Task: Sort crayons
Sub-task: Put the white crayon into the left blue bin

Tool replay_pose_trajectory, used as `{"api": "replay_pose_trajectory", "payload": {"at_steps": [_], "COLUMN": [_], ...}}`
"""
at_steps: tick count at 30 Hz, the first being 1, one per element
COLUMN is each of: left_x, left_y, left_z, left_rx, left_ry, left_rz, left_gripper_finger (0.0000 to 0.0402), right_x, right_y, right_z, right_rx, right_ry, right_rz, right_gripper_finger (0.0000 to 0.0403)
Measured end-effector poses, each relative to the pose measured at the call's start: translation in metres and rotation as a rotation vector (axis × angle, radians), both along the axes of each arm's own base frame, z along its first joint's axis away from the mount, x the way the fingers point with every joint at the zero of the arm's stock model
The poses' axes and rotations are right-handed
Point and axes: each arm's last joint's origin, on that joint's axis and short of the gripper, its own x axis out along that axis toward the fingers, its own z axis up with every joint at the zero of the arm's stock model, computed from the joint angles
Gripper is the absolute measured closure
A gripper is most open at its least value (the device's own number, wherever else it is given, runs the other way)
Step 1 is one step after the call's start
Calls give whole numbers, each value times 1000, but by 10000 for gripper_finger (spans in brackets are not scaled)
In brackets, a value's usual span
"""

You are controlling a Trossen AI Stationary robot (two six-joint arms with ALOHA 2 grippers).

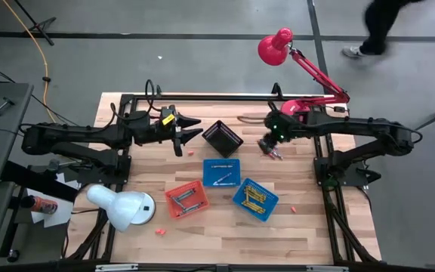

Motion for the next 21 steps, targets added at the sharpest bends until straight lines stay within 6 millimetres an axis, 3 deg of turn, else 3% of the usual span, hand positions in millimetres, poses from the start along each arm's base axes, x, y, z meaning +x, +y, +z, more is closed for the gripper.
{"api": "replay_pose_trajectory", "payload": {"at_steps": [5,10,15,21], "left_x": [0,0,0,0], "left_y": [0,0,0,0], "left_z": [0,0,0,0], "left_rx": [0,0,-1,-11], "left_ry": [1,2,2,0], "left_rz": [1,2,2,2], "left_gripper_finger": [236,236,236,236], "right_x": [-36,-64,-62,-53], "right_y": [6,16,12,0], "right_z": [-50,-83,-94,-104], "right_rx": [161,281,323,268], "right_ry": [278,257,207,291], "right_rz": [-73,-127,-95,-19], "right_gripper_finger": [231,231,231,231]}}
